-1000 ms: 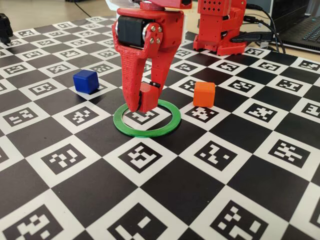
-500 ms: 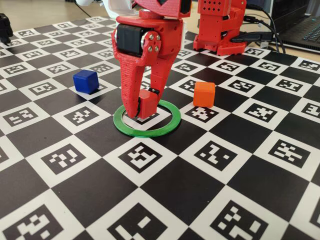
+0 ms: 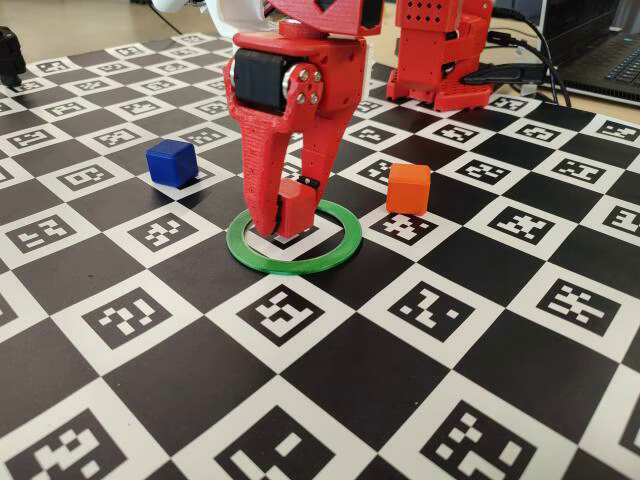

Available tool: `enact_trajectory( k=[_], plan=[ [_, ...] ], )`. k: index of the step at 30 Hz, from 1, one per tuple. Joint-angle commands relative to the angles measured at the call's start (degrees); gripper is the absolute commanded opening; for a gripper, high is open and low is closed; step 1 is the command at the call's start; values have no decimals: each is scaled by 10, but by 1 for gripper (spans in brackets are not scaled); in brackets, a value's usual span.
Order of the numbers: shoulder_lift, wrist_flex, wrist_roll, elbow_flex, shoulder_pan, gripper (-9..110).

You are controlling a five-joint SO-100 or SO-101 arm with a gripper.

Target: Grab the red cube then put it in the green circle then put the blue cube on top and finally the orange cube on top

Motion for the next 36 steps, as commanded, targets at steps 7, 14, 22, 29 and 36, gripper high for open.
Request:
enact_trajectory(
  k=[7, 14, 22, 29, 36],
  plan=[
    [17, 5, 8, -8, -10, 3],
    [17, 12, 27, -7, -10, 7],
    [17, 33, 88, -8, -10, 30],
    [17, 39, 109, -11, -11, 41],
    [20, 111, 119, -76, -11, 43]
  ],
)
